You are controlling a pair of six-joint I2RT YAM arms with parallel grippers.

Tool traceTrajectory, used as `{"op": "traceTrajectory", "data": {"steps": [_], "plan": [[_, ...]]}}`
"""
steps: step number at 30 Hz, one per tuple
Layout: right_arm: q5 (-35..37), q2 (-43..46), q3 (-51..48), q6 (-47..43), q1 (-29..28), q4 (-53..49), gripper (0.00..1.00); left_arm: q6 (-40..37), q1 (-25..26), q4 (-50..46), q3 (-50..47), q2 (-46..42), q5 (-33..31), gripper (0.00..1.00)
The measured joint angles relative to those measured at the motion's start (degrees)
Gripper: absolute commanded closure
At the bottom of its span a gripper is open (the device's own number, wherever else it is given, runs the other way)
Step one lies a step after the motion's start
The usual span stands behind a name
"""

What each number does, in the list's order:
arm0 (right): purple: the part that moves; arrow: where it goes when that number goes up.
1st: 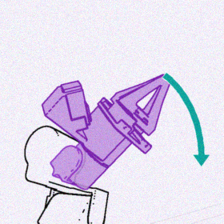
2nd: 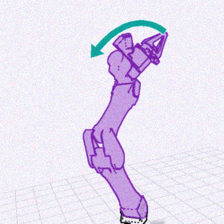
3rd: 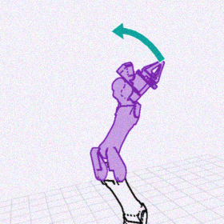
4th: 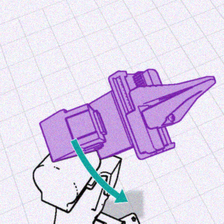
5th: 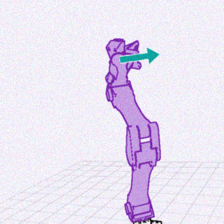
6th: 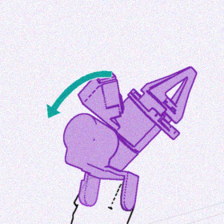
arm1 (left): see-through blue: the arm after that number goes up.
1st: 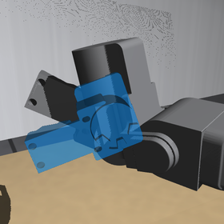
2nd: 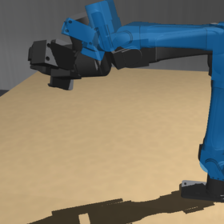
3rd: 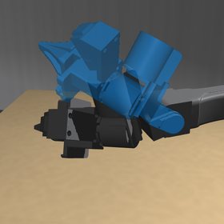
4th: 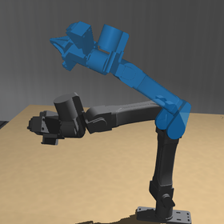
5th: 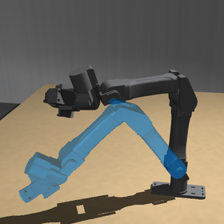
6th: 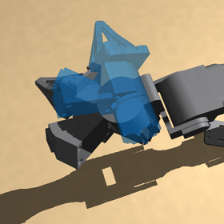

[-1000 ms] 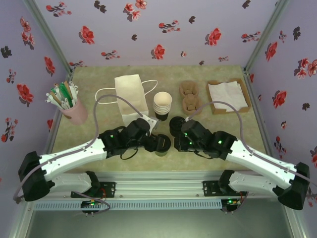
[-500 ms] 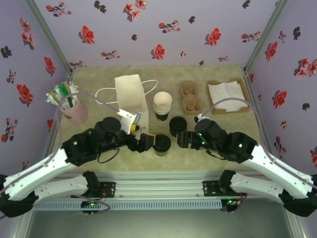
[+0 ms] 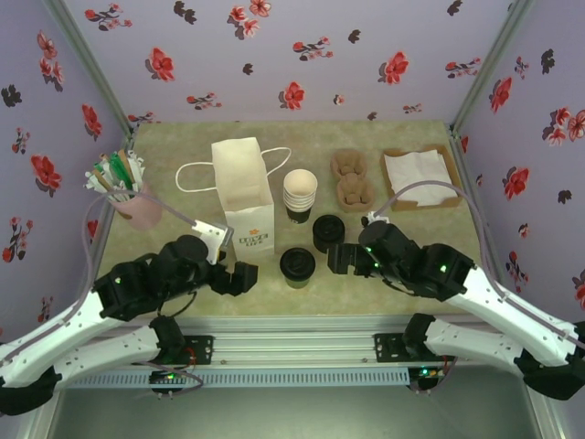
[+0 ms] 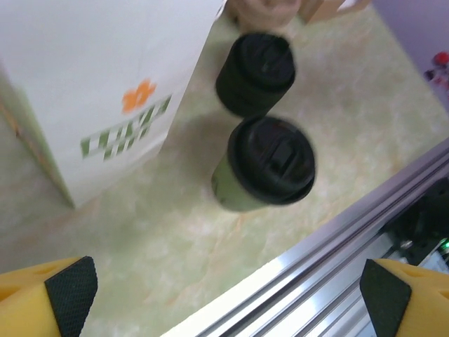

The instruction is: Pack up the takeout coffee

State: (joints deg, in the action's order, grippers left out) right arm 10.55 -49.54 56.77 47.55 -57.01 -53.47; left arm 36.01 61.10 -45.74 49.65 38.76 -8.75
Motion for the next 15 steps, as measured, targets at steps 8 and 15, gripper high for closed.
{"op": "traceTrajectory", "data": {"steps": [8,15], "plan": [[1.31,-6.25,0.2,0.0,1.42,-0.04,0.01,8.26,0.02,4.5,-11.1,-1.84,4.76,0.49],[2.43,-12.59,5.25,0.02,7.06,-1.84,0.01,11.89,1.33,15.43,-15.26,5.4,6.01,0.56]]}}
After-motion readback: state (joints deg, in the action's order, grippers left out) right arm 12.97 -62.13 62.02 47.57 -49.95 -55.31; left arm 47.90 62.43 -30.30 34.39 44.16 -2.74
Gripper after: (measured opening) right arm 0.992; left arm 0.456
